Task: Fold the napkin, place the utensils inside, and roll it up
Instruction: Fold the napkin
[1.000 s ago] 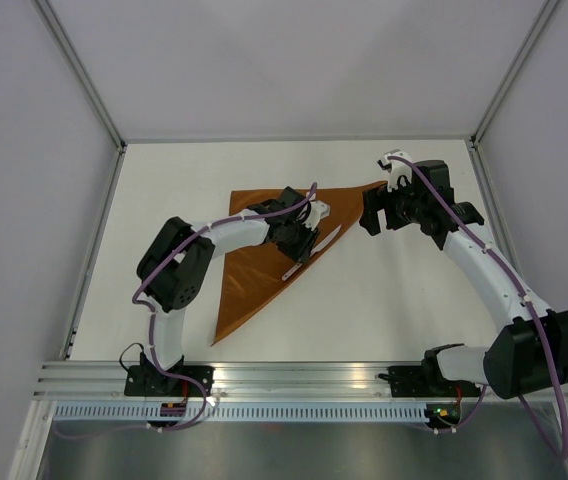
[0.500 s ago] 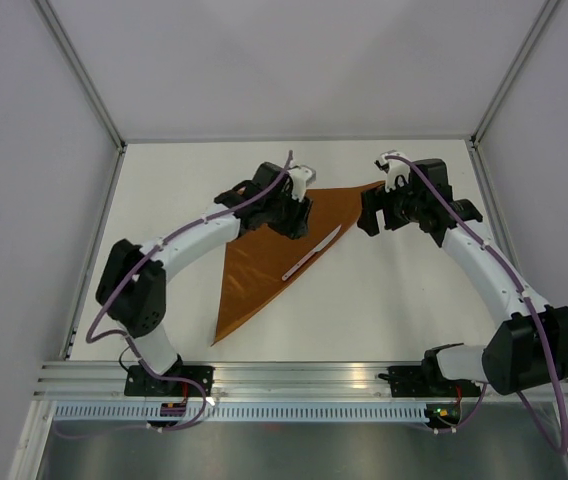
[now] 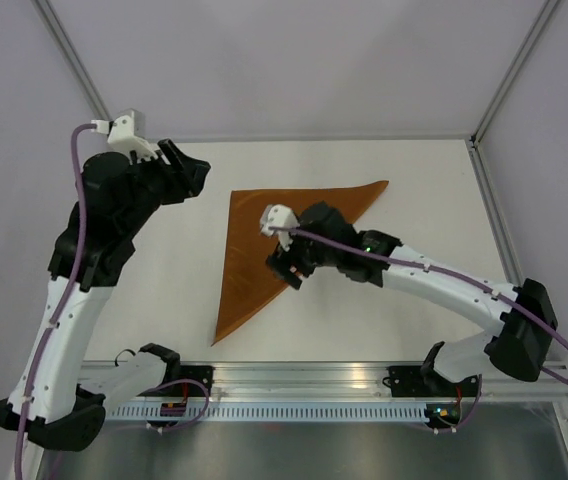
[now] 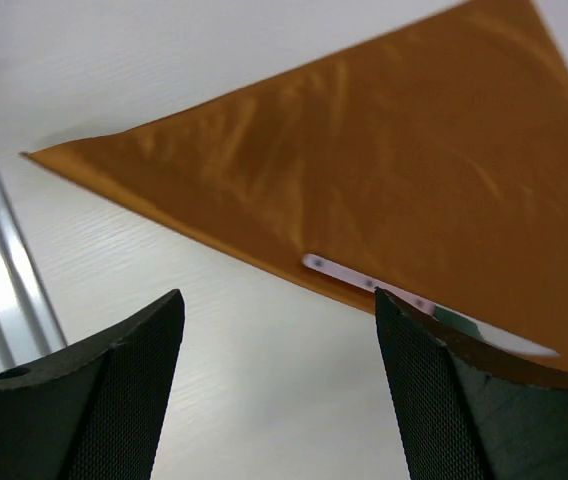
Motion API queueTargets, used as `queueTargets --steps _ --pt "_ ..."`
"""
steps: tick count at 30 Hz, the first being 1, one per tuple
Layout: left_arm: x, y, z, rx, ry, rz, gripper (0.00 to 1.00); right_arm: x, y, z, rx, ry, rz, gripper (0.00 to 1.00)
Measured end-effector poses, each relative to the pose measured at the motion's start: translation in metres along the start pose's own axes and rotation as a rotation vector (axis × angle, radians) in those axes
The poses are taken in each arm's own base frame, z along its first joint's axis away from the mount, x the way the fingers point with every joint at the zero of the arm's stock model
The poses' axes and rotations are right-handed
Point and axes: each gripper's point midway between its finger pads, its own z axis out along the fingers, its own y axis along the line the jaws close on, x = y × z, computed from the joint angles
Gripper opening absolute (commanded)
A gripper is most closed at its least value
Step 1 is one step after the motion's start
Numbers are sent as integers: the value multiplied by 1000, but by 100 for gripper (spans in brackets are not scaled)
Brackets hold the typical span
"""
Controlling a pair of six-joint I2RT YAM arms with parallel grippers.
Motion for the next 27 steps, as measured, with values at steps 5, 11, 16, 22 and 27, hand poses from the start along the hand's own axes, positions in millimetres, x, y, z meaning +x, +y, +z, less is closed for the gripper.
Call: queueTargets --steps 5,11,16,22,27 --pt "-28 -4 -41 -15 -68 -34 62 18 89 42 -122 45 -178 75" --pt "-31 0 -65 -38 -72 -53 62 50 153 79 -174 77 -316 71" --pt "-25 6 -77 -63 -60 -63 61 64 196 91 -196 55 -439 69" --pt "-15 14 -96 -85 -58 -71 61 56 221 105 -193 -26 -513 67" --pt "-5 19 -103 -89 -48 -75 61 64 231 123 -160 -59 -575 65"
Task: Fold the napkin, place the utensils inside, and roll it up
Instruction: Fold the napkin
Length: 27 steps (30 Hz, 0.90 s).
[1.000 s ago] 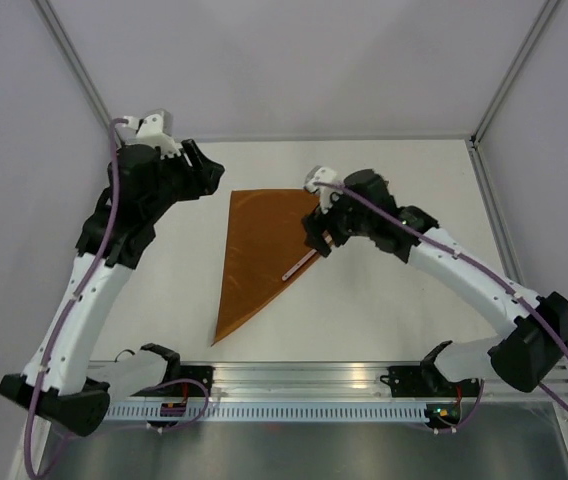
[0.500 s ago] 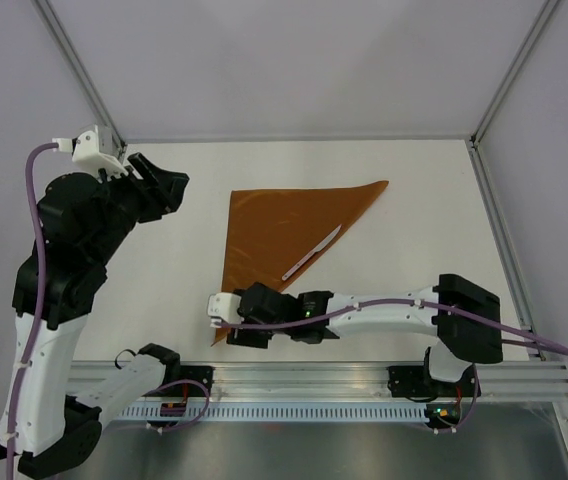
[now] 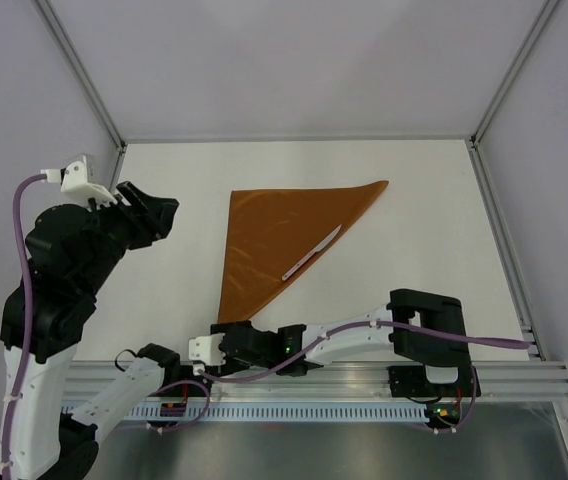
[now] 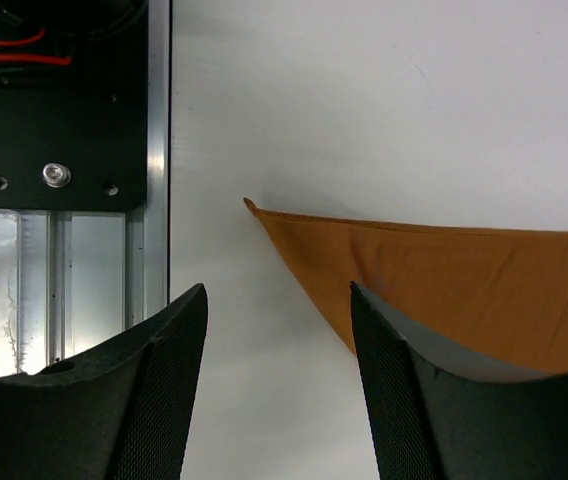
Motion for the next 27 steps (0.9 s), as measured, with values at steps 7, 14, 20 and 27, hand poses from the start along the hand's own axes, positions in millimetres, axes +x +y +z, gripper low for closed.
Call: queueTargets --steps 7,14,20,27 --pt "18 10 2 -25 45 6 61 8 10 20 24 -6 -68 65" --pt "23 13 1 -29 53 7 60 18 8 36 70 -1 -97 64" --pt "26 15 -1 -31 57 8 60 22 7 45 97 2 -116 57" --pt "28 15 -3 -27 56 8 60 23 4 50 119 5 -134 39"
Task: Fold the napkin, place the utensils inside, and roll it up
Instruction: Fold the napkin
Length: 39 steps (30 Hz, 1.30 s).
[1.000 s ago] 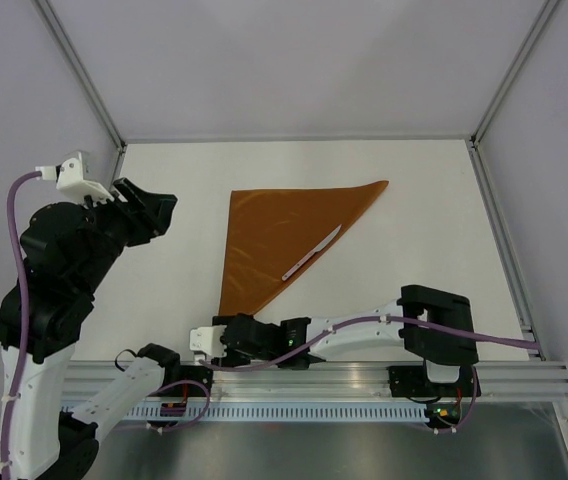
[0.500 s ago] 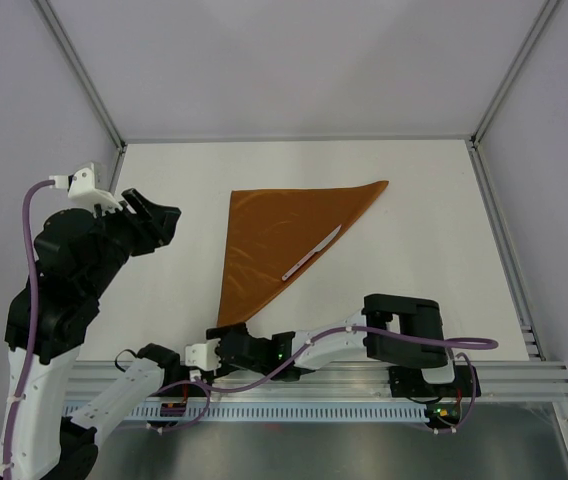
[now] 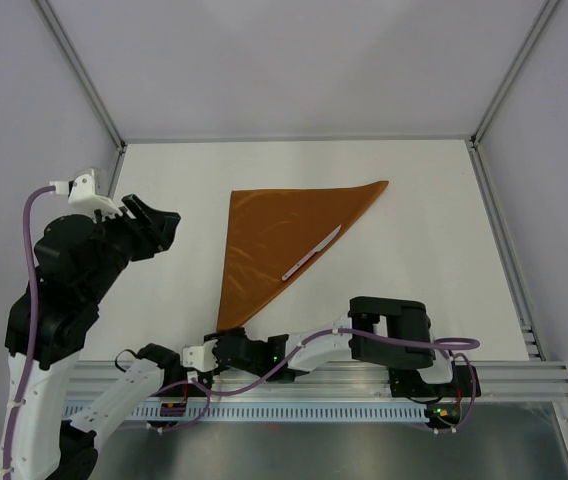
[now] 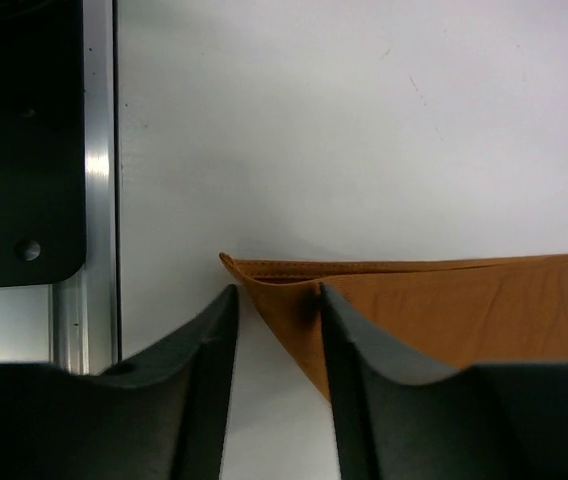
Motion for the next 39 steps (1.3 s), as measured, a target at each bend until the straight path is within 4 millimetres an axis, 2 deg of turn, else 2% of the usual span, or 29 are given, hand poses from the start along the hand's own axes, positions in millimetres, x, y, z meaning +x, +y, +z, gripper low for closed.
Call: queueTargets --steps 2,8,20,24,30,34,39 --pt "4 2 1 -5 9 1 60 1 0 0 3 2 -6 30" --pt "8 3 3 -5 23 3 60 0 -3 1 13 4 -10 18" --pt "9 3 4 -5 25 4 60 -11 -22 6 32 19 49 13" --pt "10 3 6 -8 33 5 61 -8 -43 9 53 40 119 13" --pt "14 -1 18 -1 60 7 60 12 -83 11 77 110 249 12" --pt "17 -4 28 7 81 8 61 36 -121 5 123 162 342 10" --pt "20 -11 43 23 107 9 60 81 -171 -12 192 247 462 8"
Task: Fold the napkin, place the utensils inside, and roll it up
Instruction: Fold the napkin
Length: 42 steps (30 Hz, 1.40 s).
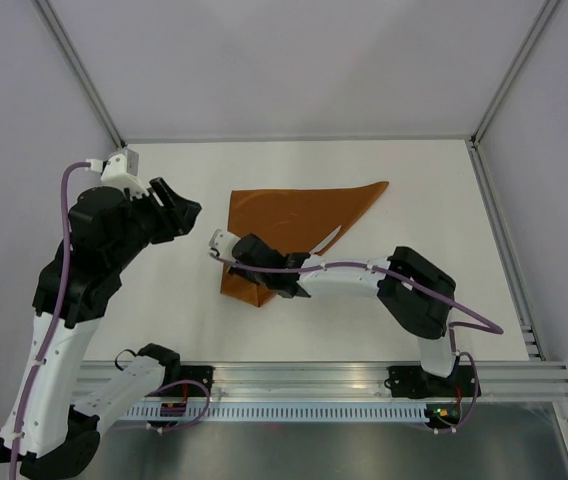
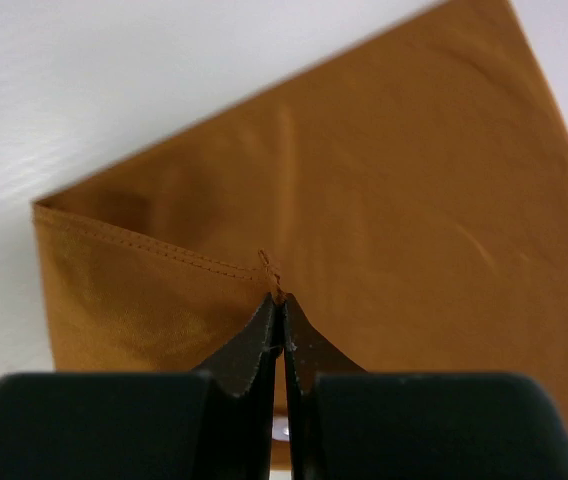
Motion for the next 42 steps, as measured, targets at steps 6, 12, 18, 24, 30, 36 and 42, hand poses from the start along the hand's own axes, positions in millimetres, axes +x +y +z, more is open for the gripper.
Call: queueTargets --steps 6,12,18,24,30,36,42 --pt "8 -7 24 35 36 1 60 31 -73 -13 104 64 109 7" --pt "25 -9 50 57 92 1 60 67 -133 -24 187 127 206 6" --pt "38 -11 70 84 124 -1 60 102 -169 -32 246 184 271 6" --pt "54 -13 89 107 169 0 60 126 -175 -36 248 229 297 6" --pt "73 -20 107 129 218 14 60 142 -180 -38 258 258 314 5" --pt "99 -25 124 142 276 31 60 154 -187 -41 272 276 331 6" --pt "119 -33 135 154 321 35 60 160 -196 -43 284 283 349 8"
